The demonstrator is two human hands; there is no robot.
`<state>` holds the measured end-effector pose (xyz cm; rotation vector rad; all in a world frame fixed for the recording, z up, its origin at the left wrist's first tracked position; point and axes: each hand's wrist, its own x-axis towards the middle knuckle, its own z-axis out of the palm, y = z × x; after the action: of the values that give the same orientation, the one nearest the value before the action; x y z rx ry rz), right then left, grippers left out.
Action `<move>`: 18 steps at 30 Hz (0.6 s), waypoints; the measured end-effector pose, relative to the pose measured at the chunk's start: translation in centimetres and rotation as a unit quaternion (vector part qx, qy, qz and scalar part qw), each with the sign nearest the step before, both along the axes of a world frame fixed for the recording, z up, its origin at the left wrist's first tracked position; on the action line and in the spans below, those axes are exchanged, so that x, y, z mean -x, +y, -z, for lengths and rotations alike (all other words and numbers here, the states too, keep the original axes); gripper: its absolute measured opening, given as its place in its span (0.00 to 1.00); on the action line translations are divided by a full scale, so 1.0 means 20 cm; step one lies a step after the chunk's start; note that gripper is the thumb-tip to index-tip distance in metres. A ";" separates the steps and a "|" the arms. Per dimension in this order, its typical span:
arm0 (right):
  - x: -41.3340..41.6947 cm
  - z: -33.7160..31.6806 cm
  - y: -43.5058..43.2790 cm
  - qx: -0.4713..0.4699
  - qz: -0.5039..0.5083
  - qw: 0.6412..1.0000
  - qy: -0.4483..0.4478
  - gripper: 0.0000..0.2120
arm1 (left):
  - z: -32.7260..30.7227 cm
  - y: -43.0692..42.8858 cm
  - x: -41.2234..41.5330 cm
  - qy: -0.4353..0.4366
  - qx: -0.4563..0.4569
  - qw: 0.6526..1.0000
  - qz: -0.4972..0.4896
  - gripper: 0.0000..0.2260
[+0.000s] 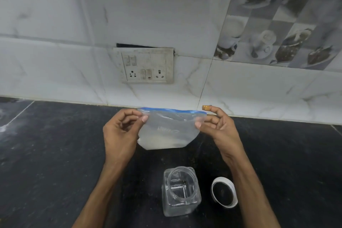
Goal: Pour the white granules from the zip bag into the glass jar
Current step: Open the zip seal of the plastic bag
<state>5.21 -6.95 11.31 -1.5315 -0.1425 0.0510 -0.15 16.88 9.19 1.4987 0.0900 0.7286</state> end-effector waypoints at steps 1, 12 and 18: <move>0.02 -0.06 0.01 0.020 0.009 0.999 -0.037 0.21 | -0.04 0.00 0.01 -0.010 -0.017 1.000 -0.001 0.10; 0.23 -0.37 0.33 0.274 -0.072 0.921 -0.268 0.09 | -0.29 0.02 0.21 -0.089 -0.191 0.977 -0.010 0.13; 0.33 -0.40 0.41 0.243 -0.099 0.919 -0.293 0.11 | -0.35 0.07 0.32 -0.125 -0.266 0.955 -0.028 0.11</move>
<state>-1.41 1.23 19.38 -1.9886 -0.8149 -0.2314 -6.47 18.30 16.19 1.9025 -0.2784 1.0371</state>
